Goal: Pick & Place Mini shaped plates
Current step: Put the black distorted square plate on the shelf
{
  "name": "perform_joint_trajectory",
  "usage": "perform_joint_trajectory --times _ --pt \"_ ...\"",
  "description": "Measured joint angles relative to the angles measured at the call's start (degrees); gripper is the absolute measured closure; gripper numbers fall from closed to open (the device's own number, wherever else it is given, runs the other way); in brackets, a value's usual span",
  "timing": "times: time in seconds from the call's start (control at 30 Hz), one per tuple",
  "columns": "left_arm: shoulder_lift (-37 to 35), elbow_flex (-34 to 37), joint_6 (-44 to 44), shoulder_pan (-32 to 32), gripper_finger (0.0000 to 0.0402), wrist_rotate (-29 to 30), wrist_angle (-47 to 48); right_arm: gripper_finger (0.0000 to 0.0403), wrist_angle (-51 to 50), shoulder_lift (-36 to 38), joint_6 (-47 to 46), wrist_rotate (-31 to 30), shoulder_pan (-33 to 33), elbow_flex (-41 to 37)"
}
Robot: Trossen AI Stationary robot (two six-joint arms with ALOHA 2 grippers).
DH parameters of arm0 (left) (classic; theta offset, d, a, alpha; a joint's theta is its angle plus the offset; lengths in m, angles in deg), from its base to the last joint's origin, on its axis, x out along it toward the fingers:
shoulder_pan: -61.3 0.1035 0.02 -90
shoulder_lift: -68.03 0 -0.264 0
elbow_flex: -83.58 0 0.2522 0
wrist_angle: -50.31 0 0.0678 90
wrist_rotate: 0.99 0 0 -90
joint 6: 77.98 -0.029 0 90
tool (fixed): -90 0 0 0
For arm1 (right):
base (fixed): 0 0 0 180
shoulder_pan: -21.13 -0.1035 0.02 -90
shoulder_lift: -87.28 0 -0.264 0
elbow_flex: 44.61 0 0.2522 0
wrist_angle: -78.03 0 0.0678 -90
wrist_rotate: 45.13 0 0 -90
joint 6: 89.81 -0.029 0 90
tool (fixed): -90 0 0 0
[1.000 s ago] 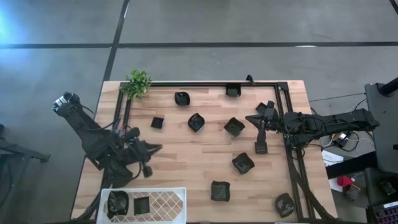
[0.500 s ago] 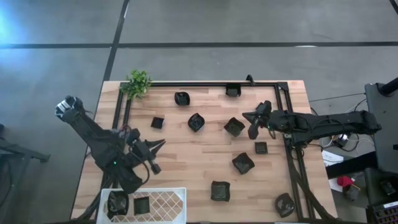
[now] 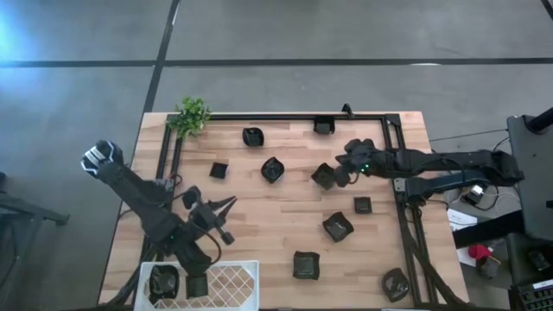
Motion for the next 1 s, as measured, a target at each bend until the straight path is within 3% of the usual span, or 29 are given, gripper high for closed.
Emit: perform_joint_trajectory --times 0.37,0.67,1.0 --pt "0.4 0.0 1.5 1.4 0.0378 2.0 -1.4 0.039 -2.0 -9.0 -2.9 0.5 0.4 4.6" --pt "0.5 0.0 1.4 1.4 0.0378 1.7 -1.4 0.039 -2.6 -15.3 -4.5 6.0 2.7 6.1" --pt "0.5 0.0 1.4 1.4 0.0378 1.7 -1.4 0.039 -4.2 -17.8 -2.4 5.5 4.5 8.2"
